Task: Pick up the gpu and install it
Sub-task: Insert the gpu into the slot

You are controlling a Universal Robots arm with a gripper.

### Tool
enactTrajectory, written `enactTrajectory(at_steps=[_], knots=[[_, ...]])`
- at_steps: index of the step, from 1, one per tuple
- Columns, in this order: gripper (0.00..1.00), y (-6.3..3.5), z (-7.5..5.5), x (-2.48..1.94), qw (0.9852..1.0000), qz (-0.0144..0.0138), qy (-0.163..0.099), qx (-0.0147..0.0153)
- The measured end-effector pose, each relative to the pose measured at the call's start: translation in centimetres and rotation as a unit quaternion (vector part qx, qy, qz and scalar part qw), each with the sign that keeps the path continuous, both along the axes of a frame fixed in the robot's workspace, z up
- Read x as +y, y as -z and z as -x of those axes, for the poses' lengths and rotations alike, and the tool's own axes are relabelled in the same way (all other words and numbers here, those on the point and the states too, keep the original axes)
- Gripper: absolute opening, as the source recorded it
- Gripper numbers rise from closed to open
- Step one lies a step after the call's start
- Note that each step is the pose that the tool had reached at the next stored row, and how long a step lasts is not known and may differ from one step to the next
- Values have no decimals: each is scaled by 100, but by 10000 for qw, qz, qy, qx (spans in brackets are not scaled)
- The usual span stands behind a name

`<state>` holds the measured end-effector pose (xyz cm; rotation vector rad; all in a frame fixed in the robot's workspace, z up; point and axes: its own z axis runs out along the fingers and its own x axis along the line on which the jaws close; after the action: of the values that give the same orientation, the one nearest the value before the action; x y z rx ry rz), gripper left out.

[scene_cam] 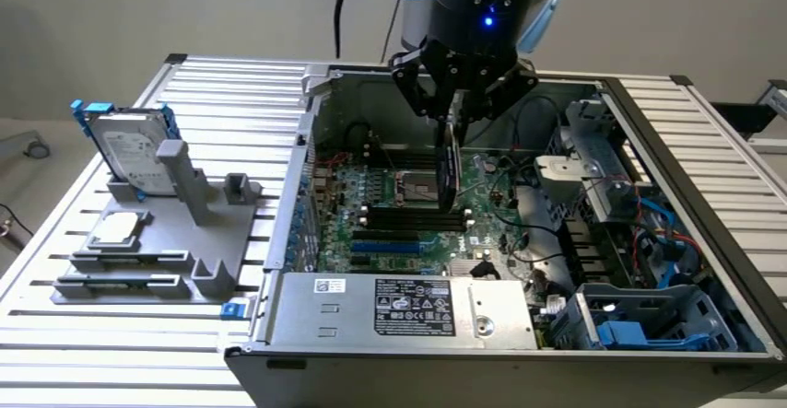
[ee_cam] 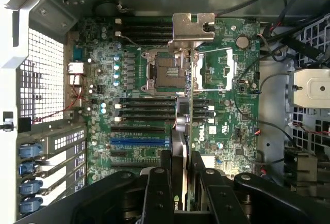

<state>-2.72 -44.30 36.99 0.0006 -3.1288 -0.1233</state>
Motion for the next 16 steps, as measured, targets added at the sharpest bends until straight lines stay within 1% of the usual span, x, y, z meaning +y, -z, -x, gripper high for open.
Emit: enactTrajectory(at_steps=[1,4,6,8,12,14,16], knots=[[26,0,2,0,10000,1,-19,-1],[26,1,3,0,9996,1,-279,-3],[26,3,3,0,9989,1,-459,-2],[26,4,3,0,9980,1,-638,-3],[26,7,3,0,9949,1,-1008,-2],[26,9,3,0,9929,1,-1187,-3],[26,10,3,0,9906,1,-1365,-2]])
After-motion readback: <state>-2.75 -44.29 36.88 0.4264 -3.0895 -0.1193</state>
